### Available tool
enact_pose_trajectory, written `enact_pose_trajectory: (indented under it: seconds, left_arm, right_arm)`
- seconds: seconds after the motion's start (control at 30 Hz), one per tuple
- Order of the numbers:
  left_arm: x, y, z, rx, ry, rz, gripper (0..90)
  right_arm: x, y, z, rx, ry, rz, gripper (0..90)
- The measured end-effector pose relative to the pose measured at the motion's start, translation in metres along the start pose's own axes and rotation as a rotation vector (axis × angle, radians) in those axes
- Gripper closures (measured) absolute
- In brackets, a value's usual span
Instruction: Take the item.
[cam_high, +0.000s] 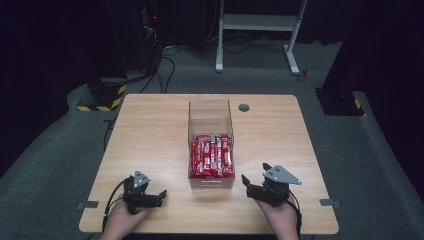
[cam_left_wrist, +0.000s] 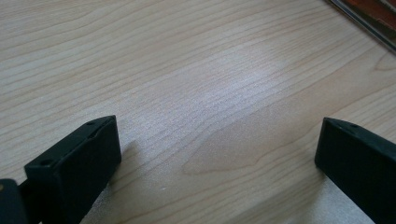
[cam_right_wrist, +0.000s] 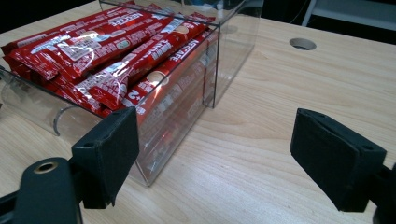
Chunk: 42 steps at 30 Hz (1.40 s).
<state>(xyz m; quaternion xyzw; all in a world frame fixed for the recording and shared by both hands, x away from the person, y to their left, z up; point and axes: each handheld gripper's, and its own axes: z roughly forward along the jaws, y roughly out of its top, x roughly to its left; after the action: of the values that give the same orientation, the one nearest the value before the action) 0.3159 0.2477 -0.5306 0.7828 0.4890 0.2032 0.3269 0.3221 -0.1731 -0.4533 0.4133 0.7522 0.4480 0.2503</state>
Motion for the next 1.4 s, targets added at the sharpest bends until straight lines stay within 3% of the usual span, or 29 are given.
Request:
enact_pose_trajectory:
  seconds: [0.43, 1.4]
  left_arm:
    - [0.0, 0.0, 0.0, 0.0, 0.0, 0.0, 0.6]
    - [0.0, 0.0, 0.0, 0.0, 0.0, 0.0, 0.6]
  right_arm:
    - [0.006, 0.013, 0.0, -0.013, 0.026, -0.008, 17.2]
    - [0.034, 0.034, 0.02, 0.005, 0.076, -0.031, 21.5]
